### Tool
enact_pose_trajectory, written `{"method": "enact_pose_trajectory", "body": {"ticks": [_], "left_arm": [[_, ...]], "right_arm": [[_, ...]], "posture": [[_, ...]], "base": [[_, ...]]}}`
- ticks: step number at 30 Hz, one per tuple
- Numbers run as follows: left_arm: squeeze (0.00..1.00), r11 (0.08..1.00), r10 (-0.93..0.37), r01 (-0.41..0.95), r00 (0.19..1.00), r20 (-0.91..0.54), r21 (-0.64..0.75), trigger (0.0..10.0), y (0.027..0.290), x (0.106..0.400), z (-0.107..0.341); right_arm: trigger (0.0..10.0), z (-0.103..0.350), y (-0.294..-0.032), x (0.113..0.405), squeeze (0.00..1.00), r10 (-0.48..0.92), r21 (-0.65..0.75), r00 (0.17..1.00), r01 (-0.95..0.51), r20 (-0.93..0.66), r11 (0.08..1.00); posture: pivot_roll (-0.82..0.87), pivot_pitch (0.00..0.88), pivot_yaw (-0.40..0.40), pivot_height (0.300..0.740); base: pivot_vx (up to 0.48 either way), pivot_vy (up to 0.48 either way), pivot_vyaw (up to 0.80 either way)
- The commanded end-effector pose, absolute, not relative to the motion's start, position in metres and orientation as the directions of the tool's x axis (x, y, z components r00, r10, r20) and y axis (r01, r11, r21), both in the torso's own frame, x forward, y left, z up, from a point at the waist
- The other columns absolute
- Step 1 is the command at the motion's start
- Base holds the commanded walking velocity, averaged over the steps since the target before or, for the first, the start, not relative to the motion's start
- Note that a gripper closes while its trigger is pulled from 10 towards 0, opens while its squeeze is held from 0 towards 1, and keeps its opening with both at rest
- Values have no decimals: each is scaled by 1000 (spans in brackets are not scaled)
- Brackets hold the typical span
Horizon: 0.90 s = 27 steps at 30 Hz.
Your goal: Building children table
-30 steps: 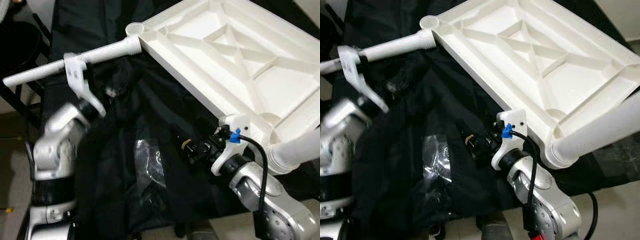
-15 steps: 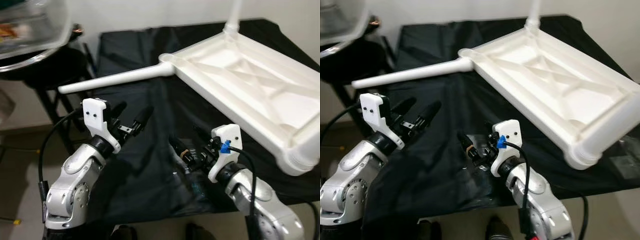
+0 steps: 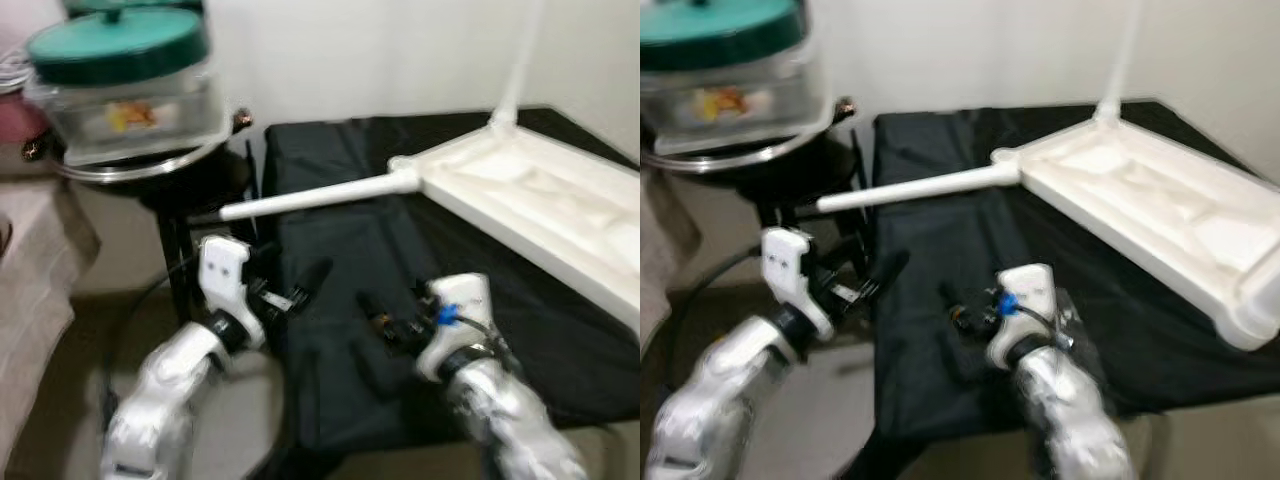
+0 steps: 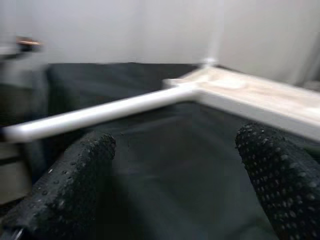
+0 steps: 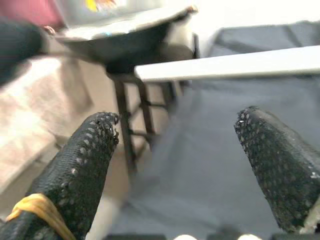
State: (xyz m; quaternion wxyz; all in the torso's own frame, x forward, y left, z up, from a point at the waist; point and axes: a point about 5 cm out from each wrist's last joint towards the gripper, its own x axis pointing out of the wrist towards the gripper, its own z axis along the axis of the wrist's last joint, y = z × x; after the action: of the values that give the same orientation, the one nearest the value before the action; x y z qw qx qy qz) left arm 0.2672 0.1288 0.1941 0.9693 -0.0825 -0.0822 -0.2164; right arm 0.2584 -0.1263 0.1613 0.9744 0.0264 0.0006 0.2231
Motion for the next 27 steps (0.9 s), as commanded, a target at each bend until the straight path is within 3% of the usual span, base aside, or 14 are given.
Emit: {"method": "enact_pose_trajectory", "body": {"ticks": [1, 27], "left_arm": [[0, 864, -452, 489, 858, 243, -118, 10000, 114, 270, 207], [0, 865, -463, 494, 854, 237, -90, 10000, 117, 275, 201]], "right_arm": [[10000, 156, -137, 263, 0, 390, 45, 921, -389, 3, 920], [10000, 159, -133, 271, 0, 412, 33, 909, -415, 63, 909]], "posture": [[-57, 82, 0, 740], [-54, 81, 0, 740]], "base": [[0, 0, -800], [0, 0, -769]]}}
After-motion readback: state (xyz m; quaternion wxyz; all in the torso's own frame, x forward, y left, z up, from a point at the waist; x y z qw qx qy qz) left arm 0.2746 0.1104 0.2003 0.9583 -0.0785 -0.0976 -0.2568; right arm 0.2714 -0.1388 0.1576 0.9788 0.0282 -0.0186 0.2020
